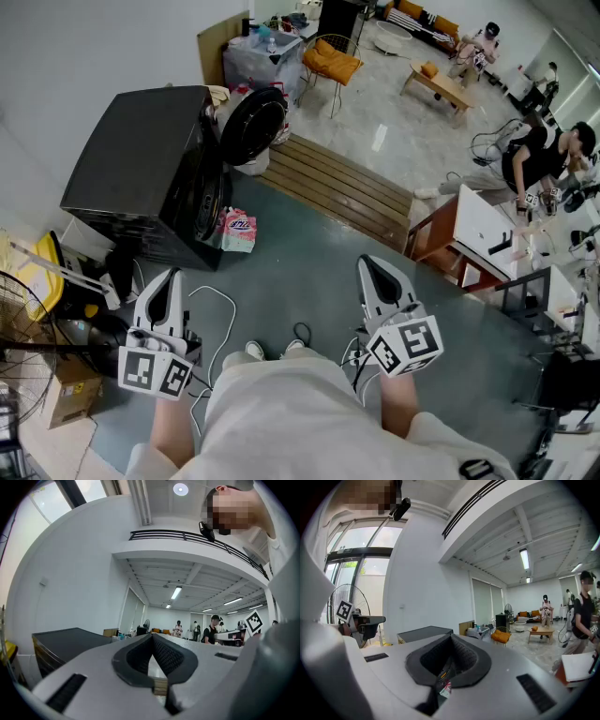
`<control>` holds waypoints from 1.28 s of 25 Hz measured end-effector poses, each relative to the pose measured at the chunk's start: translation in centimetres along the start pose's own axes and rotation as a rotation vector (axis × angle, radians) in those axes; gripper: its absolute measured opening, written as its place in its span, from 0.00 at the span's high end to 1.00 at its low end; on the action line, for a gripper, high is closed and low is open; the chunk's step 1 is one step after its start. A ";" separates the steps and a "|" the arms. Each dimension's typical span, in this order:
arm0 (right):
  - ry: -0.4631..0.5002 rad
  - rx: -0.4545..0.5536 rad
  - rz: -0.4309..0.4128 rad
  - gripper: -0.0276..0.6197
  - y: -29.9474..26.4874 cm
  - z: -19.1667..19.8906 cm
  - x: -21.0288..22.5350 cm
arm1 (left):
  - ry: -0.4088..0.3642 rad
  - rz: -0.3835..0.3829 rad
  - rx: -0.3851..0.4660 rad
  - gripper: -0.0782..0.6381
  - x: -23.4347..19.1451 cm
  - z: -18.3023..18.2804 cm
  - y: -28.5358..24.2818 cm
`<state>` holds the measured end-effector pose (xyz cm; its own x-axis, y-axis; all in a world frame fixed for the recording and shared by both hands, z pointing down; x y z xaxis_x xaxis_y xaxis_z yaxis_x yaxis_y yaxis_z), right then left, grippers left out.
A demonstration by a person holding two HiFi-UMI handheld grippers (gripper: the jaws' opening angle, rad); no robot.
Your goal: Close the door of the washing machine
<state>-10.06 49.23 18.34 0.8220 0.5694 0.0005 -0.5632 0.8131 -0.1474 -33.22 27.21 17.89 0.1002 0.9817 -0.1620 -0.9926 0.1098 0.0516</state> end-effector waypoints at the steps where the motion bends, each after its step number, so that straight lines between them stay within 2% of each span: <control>1: -0.001 -0.003 -0.001 0.96 0.0 0.2 0.0 | 0.001 -0.002 -0.001 0.89 0.0 0.1 0.1; 10: 0.003 0.007 -0.012 0.96 -0.2 0.0 0.0 | 0.001 -0.001 -0.010 0.88 0.7 0.3 -0.1; 14: 0.155 0.028 0.000 0.96 -0.1 -0.4 0.6 | -0.007 0.001 -0.014 0.88 1.1 0.3 -0.5; 15: 0.172 0.025 0.001 0.94 -0.3 -0.3 1.2 | -0.011 0.000 -0.014 0.89 1.3 0.3 -0.7; 16: 0.172 0.021 0.006 0.87 -0.5 -0.2 1.9 | -0.013 0.000 -0.015 0.88 1.5 0.4 -1.0; 19: 0.131 0.007 0.045 0.78 -0.4 0.3 4.8 | -0.022 0.004 -0.022 0.88 2.5 0.5 -2.0; 23: 0.114 0.008 0.062 0.72 -0.2 1.2 6.9 | -0.034 0.009 -0.026 0.88 3.6 0.9 -3.2; 32: 0.097 -0.039 0.003 0.62 -2.4 3.1 8.0 | -0.004 0.004 -0.077 0.88 3.3 2.9 -6.0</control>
<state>-2.36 52.19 21.81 0.8255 0.5564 -0.0953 -0.5638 0.8048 -0.1854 -26.70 30.20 19.86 0.0963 0.9828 -0.1576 -0.9953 0.0937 -0.0238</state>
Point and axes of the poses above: the fingertips, and each gripper's own axes: y backward along the fingers, x to its right, z out of its underside, the point moved 3 cm from there along y, backward along the fingers, and after that the axes turned 14 degrees about z, right-handed, at the moved point
